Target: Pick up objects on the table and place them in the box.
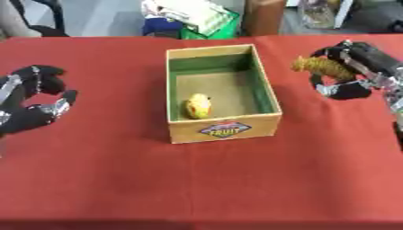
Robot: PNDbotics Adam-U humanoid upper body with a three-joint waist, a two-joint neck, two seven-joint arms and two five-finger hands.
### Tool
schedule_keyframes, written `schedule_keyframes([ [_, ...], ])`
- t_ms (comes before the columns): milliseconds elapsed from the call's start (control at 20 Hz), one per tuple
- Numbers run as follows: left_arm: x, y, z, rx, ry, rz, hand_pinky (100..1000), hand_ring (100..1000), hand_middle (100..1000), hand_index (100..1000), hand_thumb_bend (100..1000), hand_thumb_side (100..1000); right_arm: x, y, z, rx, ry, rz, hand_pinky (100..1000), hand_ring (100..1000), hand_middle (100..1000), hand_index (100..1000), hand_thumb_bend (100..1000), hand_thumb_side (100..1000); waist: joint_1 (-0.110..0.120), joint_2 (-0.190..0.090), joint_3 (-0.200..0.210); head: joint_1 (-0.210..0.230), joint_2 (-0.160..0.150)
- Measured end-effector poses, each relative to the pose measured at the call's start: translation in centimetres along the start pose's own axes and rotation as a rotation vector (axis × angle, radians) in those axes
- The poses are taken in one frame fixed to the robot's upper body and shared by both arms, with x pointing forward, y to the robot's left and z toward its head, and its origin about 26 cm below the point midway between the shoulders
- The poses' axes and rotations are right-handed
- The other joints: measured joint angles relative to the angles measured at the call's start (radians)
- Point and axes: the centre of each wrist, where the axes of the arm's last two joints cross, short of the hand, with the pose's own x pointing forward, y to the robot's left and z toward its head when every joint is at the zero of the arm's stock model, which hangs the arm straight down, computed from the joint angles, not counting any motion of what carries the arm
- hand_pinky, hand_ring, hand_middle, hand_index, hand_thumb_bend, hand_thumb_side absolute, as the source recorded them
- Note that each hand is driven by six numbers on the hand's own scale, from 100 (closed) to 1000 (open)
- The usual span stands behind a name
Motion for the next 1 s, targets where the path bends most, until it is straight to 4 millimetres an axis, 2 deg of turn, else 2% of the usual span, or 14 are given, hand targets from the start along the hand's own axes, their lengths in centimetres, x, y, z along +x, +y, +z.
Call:
schedule_keyframes([
  [250,0.0,0.0,0.0,-0.002,-0.001,0.000,722,646,557,759,345,240,1.6,-1.2,-3.3,-0.014,-0.083,-0.019,100,299,245,335,100,368,0.000,-0.004,0.008,-0.004,0.000],
  [350,0.0,0.0,0.0,-0.003,-0.002,0.002,722,646,557,759,345,239,1.9,-1.2,-3.9,-0.008,-0.098,-0.024,100,300,246,338,100,371,0.000,-0.004,0.010,-0.006,0.000],
  [500,0.2,-0.2,-0.1,-0.009,-0.009,0.008,722,645,555,759,346,238,2.8,-1.3,-5.8,0.001,-0.136,-0.030,100,302,251,343,100,377,-0.001,-0.003,0.046,-0.020,0.000],
  [700,0.5,-0.2,-0.4,-0.014,-0.020,0.009,722,644,554,759,346,238,4.6,-0.3,-8.4,0.029,-0.190,-0.047,100,306,256,350,100,385,-0.007,0.004,0.066,-0.032,0.000],
  [1000,0.9,-0.3,-0.6,-0.021,-0.038,0.010,722,643,553,758,346,239,6.2,1.8,-10.1,0.090,-0.231,-0.054,100,325,280,376,100,420,-0.006,0.009,0.086,-0.050,0.000],
])
